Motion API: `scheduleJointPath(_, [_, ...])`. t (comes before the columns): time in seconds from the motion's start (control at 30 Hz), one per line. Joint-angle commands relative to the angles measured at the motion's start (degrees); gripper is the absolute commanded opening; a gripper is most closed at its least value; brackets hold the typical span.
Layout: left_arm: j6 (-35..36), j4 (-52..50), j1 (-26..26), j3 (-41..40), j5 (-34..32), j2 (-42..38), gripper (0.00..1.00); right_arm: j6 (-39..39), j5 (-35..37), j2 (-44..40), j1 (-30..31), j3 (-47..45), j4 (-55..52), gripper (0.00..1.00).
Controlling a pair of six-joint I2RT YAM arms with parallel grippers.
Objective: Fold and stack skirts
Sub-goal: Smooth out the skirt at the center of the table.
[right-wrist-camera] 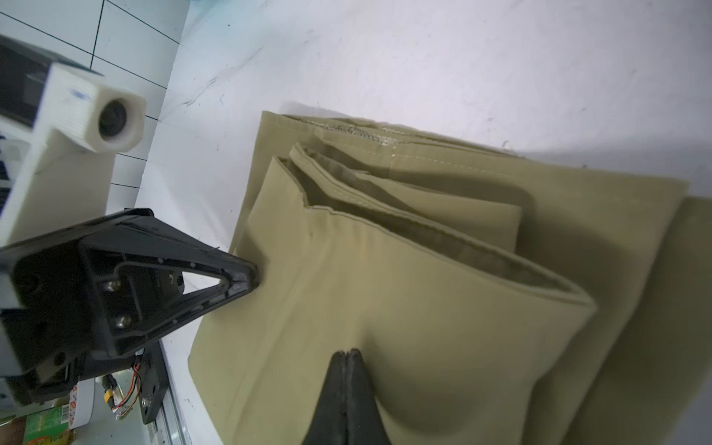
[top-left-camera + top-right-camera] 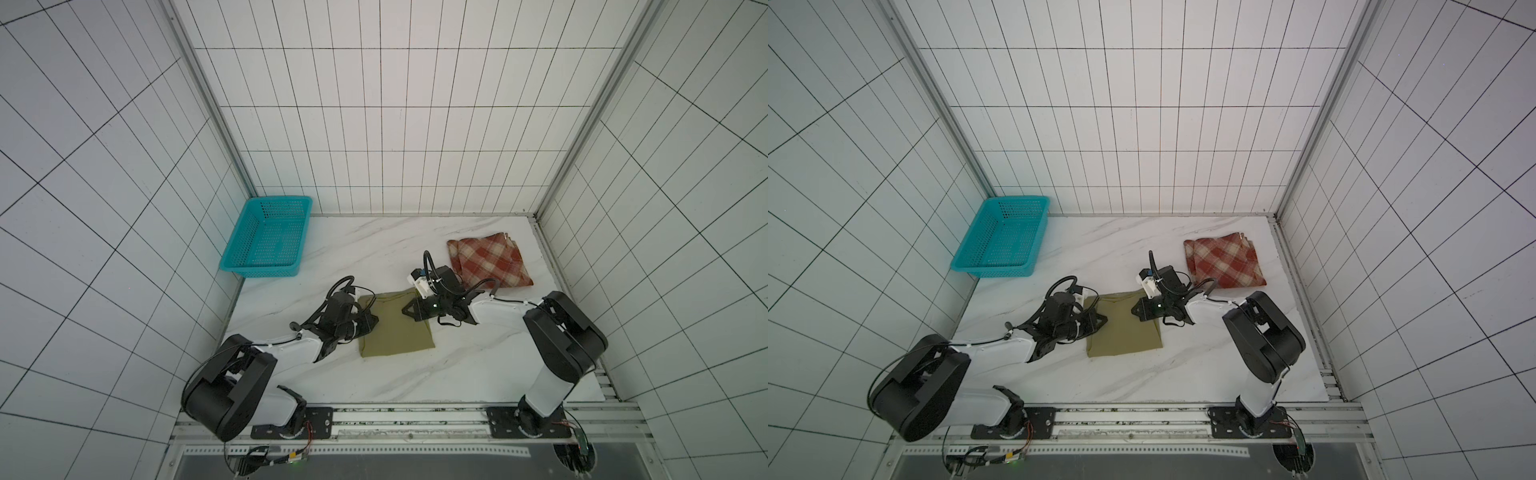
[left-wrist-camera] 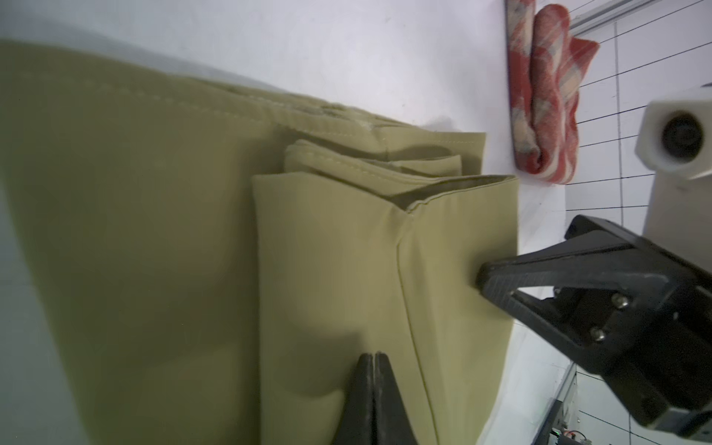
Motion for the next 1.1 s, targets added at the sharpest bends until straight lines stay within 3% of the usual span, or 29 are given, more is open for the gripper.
scheduleJointPath(0.0, [-0.60, 3.04, 0.46, -2.12, -2.38, 2.57, 0.00, -0.44, -2.61, 2.27, -1.84, -0.20, 5.13, 0.00])
scheduleJointPath(0.4, [2.24, 1.24, 1.12, -1.60, -4.39, 4.88, 0.00, -0.22, -4.35, 6.10, -3.39, -2.68, 10.20, 0.00])
scheduleJointPath(0.77, [3.71, -3.78, -0.14, 1.23, -4.35, -5.04, 0.00, 2.54, -5.37, -4.56, -3.40, -6.31, 8.66, 0.00])
scheduleJointPath(1.07, [3.07, -0.89, -0.25, -1.04, -5.43, -2.48, 0.00, 3.76, -5.86, -2.90, -3.41, -12.54, 13.36, 0.00])
